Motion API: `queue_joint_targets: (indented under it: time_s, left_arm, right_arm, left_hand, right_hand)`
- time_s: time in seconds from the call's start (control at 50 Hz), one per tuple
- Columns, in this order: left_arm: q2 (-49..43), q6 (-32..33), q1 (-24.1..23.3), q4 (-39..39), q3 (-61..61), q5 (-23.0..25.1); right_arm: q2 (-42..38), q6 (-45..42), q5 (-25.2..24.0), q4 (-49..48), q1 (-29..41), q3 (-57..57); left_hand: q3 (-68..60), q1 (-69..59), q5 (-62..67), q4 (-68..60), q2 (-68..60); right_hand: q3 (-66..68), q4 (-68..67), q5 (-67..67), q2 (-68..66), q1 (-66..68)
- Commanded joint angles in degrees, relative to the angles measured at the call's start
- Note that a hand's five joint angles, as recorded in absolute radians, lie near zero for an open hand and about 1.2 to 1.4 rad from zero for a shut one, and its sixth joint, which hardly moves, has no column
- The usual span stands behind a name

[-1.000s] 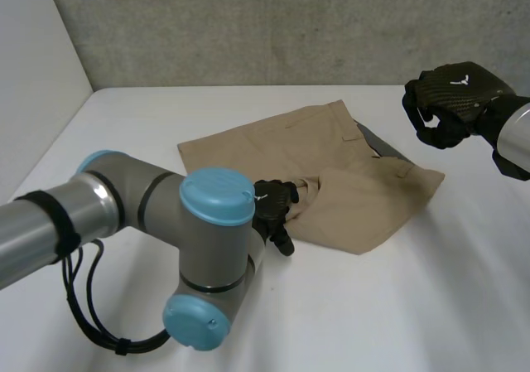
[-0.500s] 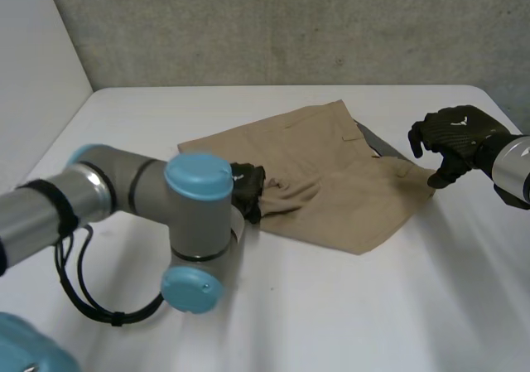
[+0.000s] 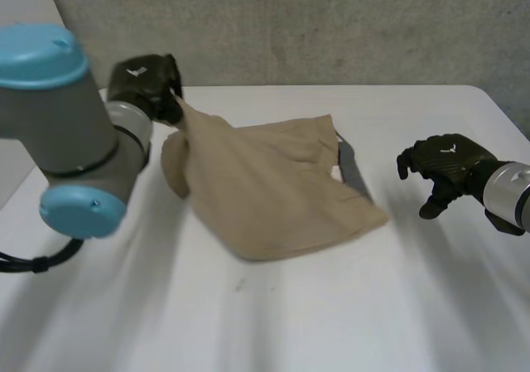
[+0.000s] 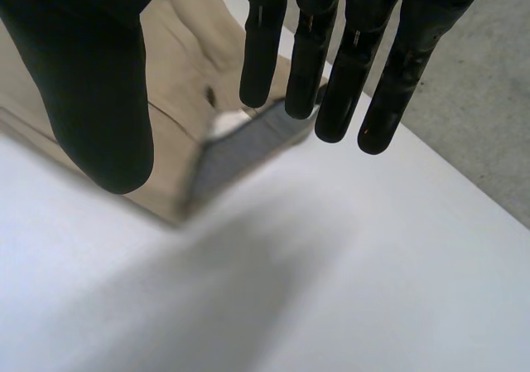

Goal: Fold the shorts.

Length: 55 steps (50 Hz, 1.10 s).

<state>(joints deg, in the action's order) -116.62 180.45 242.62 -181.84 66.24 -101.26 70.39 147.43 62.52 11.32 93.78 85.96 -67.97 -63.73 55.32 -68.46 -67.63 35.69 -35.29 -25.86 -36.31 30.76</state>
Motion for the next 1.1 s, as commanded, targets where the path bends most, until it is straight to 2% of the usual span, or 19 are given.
queue_joint_targets:
  time_s: [0.02,0.2,0.26,0.28,0.3,0.42,0.54,0.66,0.9,1.1]
  left_arm:
    - [-1.2,0.1,4.3,-0.8,-3.7,0.3]
    - [-12.7,3.4,3.5,-4.0,-5.0,5.3]
    - [-15.8,6.1,2.9,-5.1,-5.2,6.1]
    - [-15.8,6.1,2.9,-5.1,-5.2,6.1]
    - [-16.5,8.1,2.6,-5.3,-5.2,6.0]
    - [-14.8,9.7,2.5,-5.2,-3.9,5.6]
    - [-5.9,9.7,3.3,-4.8,1.7,5.7]
    - [1.3,9.6,3.7,-4.7,7.8,5.9]
    - [12.5,9.6,3.7,-4.1,23.1,6.2]
    - [16.1,9.5,3.7,-3.4,29.9,7.7]
  right_arm:
    - [-0.1,-0.1,0.1,-0.1,0.3,1.0]
    - [-0.3,0.0,0.5,-0.9,0.6,2.6]
    - [-0.3,0.5,0.6,-1.9,1.3,3.6]
    - [-0.2,0.8,0.6,-3.0,2.5,4.5]
    - [-0.1,0.8,0.7,-3.5,3.3,5.0]
    - [0.2,0.9,0.6,-7.2,8.2,9.0]
    - [0.3,0.8,0.3,-13.3,14.3,11.4]
    - [-5.2,0.3,1.5,-18.6,18.4,9.1]
    - [-12.9,0.0,4.2,-20.5,19.2,3.4]
    - [-15.6,0.1,4.3,-20.5,20.3,1.1]
  left_hand:
    - [-12.0,-16.3,14.7,-11.5,-12.4]
    - [-12.0,-16.3,14.7,-11.5,-12.4]
    - [21.5,17.2,-18.8,22.0,21.1]
    - [21.6,17.4,-18.9,22.1,21.3]
    - [33.2,29.0,-30.6,33.7,32.9]
    - [33.4,29.1,-30.7,33.9,33.0]
    - [34.0,29.8,-31.4,34.5,33.7]
    - [34.5,30.3,-31.9,35.0,34.2]
    - [34.9,30.6,-32.2,35.4,34.5]
    - [35.0,30.8,-32.4,35.5,34.7]
  right_hand:
    - [2.0,-2.4,-1.8,-1.4,6.9]
    - [0.5,-0.9,-0.3,0.1,5.4]
    - [0.1,-0.5,0.0,0.5,5.1]
    - [0.1,-0.5,0.0,0.5,5.1]
    - [0.1,-0.5,0.0,0.5,5.1]
    - [0.1,-0.5,0.0,0.5,5.1]
    - [1.0,-1.4,-0.8,-0.3,5.9]
    - [1.8,-2.2,-1.6,-1.2,6.7]
    - [3.8,-4.2,-3.7,-3.2,8.8]
    - [6.5,-6.9,-6.3,-5.9,11.4]
